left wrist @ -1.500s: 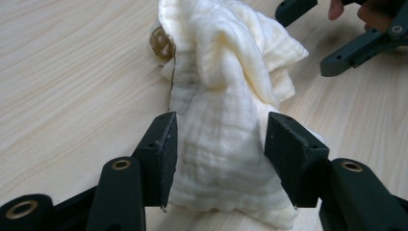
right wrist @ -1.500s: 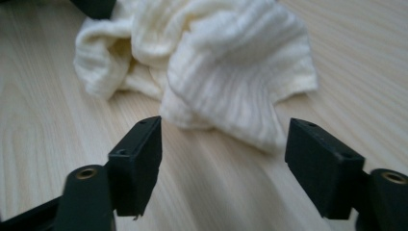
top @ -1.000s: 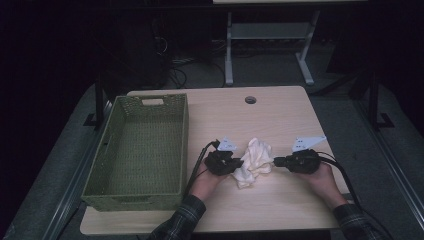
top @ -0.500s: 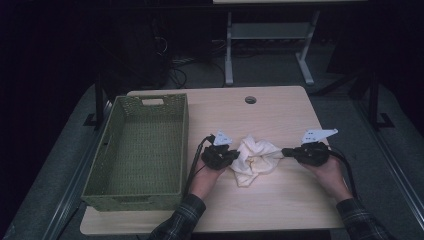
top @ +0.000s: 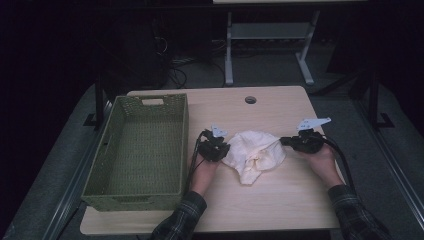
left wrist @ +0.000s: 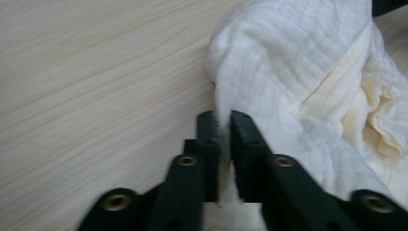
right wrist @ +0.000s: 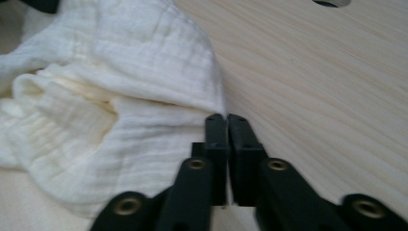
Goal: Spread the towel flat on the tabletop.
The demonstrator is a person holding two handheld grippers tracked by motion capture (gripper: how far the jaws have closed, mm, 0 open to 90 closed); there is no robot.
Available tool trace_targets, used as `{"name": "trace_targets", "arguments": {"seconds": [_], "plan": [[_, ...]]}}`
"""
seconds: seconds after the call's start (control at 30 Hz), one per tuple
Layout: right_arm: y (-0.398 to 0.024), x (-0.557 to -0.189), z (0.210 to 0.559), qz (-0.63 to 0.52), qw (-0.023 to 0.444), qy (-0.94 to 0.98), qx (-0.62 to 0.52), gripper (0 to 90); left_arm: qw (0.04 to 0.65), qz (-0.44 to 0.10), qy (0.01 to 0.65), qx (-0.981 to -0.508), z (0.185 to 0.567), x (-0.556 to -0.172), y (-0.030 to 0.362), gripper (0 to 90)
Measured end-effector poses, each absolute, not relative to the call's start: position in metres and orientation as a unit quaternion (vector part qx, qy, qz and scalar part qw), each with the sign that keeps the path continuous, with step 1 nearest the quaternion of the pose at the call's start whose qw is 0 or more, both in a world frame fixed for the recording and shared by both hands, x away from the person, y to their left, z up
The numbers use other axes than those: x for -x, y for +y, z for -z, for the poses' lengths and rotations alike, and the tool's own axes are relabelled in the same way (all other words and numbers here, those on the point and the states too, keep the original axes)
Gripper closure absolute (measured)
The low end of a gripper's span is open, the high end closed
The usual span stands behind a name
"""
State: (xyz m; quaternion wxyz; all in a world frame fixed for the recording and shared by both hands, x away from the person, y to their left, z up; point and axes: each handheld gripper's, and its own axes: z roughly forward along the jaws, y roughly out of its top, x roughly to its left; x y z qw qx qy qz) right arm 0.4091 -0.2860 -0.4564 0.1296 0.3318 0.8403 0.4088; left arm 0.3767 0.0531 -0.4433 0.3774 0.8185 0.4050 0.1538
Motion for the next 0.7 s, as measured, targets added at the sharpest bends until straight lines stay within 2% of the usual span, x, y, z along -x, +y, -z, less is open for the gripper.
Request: {"name": "trace_targets", "arguments": {"seconds": [0.1, 0.23, 0.43, 0.7], "plan": [[-0.287, -0.408, 0.456, -0.408, 0.127, 0.839, -0.337, 72.7, 0.386, -0.148, 0.395, -0.82, 0.438, -0.372, 0.052, 68.4], [-0.29, -0.4, 0.449, -0.417, 0.118, 0.838, -0.33, 70.3, 0.398, -0.144, 0.378, -0.824, 0.427, -0.359, 0.048, 61.4], [-0.289, -0.386, 0.449, -0.413, 0.102, 0.849, -0.314, 70.3, 0.422, -0.117, 0.338, -0.833, 0.415, -0.335, 0.041, 61.0], [-0.286, -0.381, 0.457, -0.398, 0.096, 0.857, -0.315, 69.6, 0.42, -0.074, 0.305, -0.852, 0.428, -0.322, 0.022, 62.6]]}}
